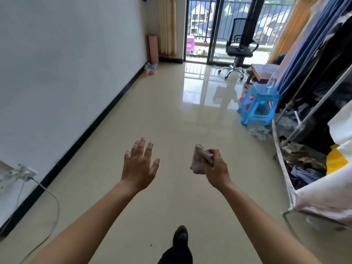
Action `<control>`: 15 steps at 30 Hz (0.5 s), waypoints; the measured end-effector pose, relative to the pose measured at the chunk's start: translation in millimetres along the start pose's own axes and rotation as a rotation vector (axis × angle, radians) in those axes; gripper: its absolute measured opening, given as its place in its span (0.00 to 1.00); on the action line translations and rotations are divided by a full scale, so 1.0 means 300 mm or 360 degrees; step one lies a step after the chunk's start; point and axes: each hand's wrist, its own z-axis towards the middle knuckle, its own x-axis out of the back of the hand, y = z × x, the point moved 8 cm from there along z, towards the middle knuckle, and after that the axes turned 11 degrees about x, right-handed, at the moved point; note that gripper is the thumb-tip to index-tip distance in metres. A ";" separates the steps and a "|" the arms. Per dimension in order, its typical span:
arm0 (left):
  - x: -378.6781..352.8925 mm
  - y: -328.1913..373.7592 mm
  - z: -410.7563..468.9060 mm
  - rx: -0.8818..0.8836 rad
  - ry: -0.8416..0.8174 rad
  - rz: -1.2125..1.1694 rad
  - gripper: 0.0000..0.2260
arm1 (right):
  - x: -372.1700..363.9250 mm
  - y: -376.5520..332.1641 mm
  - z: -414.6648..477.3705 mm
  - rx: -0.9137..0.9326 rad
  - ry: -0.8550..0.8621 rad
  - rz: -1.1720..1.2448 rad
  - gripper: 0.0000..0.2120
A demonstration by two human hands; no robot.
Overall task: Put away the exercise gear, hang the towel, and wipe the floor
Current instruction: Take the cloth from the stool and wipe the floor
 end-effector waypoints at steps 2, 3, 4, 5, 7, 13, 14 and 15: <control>-0.036 0.042 0.208 0.0056 -0.0026 -0.0044 0.34 | -0.006 0.054 0.202 -0.0038 -0.0052 0.0077 0.09; -0.042 0.065 0.313 0.0095 -0.0032 -0.0072 0.34 | 0.006 0.063 0.308 -0.0045 -0.0076 0.0102 0.10; -0.039 0.091 0.412 0.0131 -0.0024 -0.0097 0.34 | 0.028 0.063 0.418 -0.0024 -0.0093 0.0093 0.11; -0.032 0.119 0.507 0.0159 -0.0013 -0.0116 0.34 | 0.055 0.047 0.532 0.0027 -0.0110 0.0061 0.11; -0.015 0.185 0.683 0.0189 -0.0009 -0.0139 0.33 | 0.114 0.017 0.749 0.0078 -0.0113 0.0061 0.11; -0.060 0.292 1.095 0.0319 0.0006 -0.0088 0.33 | 0.124 0.105 1.287 -0.0002 -0.0110 0.0209 0.12; -0.076 0.295 1.161 0.0366 0.0029 -0.0087 0.34 | 0.094 0.138 1.381 0.0000 -0.0170 0.0216 0.12; -0.096 0.291 1.226 0.0424 0.0046 -0.0084 0.34 | 0.058 0.161 1.469 0.0002 -0.0249 0.0229 0.12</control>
